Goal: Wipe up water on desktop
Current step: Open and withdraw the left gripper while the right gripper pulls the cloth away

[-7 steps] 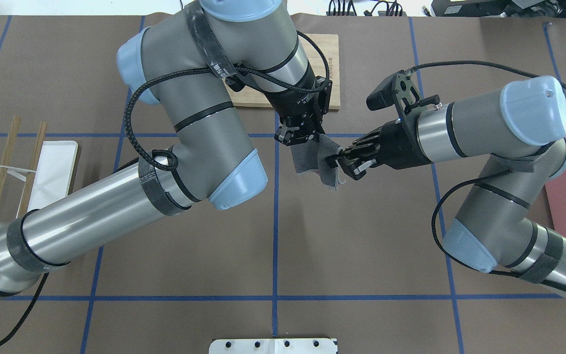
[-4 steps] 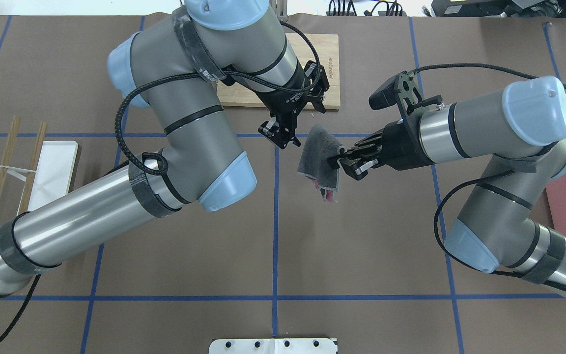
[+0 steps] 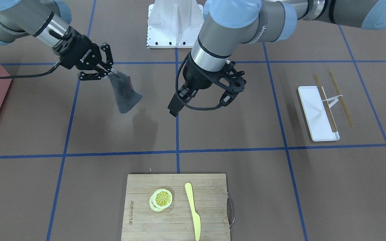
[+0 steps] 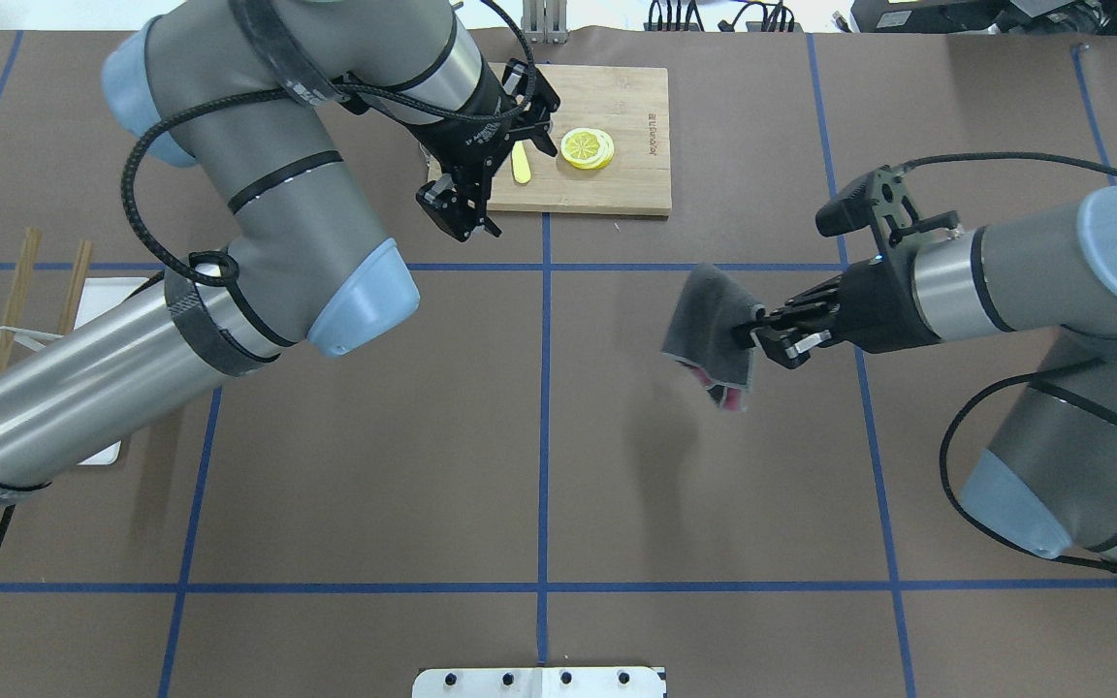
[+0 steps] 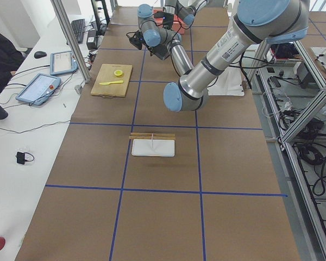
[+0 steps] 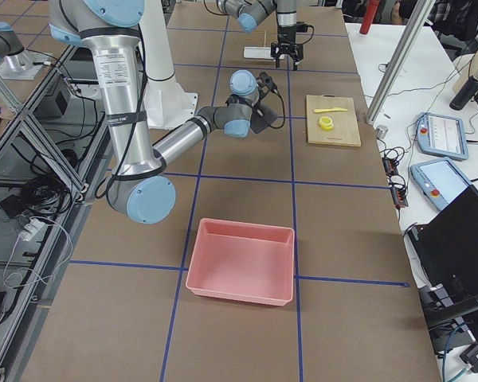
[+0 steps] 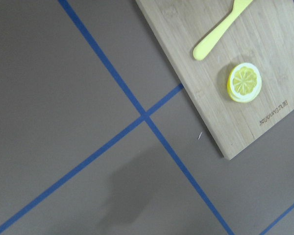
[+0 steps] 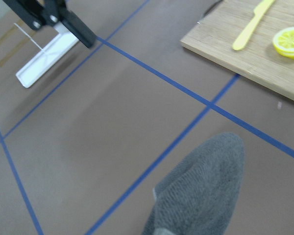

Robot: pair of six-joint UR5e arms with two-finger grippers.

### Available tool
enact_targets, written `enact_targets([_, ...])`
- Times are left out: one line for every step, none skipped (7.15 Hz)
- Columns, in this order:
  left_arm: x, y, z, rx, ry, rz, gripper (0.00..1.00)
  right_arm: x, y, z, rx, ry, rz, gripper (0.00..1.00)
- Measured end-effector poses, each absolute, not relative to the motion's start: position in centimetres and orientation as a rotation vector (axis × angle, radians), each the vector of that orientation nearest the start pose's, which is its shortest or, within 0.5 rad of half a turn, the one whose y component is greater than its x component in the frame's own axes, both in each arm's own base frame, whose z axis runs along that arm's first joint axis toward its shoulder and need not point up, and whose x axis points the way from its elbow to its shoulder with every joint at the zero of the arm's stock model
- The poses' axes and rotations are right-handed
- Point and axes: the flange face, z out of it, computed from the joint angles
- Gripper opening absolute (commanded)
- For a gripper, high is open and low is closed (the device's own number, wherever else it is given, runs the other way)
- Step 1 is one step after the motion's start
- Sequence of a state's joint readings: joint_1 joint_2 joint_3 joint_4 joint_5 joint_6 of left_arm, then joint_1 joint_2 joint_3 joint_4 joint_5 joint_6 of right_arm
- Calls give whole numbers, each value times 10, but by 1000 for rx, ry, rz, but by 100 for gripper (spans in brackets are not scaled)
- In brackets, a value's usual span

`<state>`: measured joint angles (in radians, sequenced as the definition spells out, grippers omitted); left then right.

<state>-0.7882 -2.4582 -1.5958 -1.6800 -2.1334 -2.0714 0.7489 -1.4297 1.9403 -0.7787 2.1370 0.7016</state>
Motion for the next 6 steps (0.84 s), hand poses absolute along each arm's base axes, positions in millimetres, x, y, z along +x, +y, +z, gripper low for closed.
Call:
enact_targets([414, -555, 88, -347, 1086, -863, 98, -300, -412, 346, 530, -1177, -425, 0])
enact_targets([396, -562, 93, -318, 1079, -865, 98, -281, -426, 362, 461, -1123, -377, 0])
enact_targets([381, -568, 102, -292, 1071, -864, 98, -266, -438, 373, 411, -1070, -348, 0])
enact_targets([364, -570, 117, -263, 1062, -852, 98, -259, -447, 385, 384, -1009, -357, 0])
enact_targets([345, -569, 134, -228, 1055, -829, 98, -253, -454, 398, 375, -932, -395, 0])
enact_targets([322, -569, 146, -186, 1044, -802, 98, -248, -459, 413, 369, -847, -448, 0])
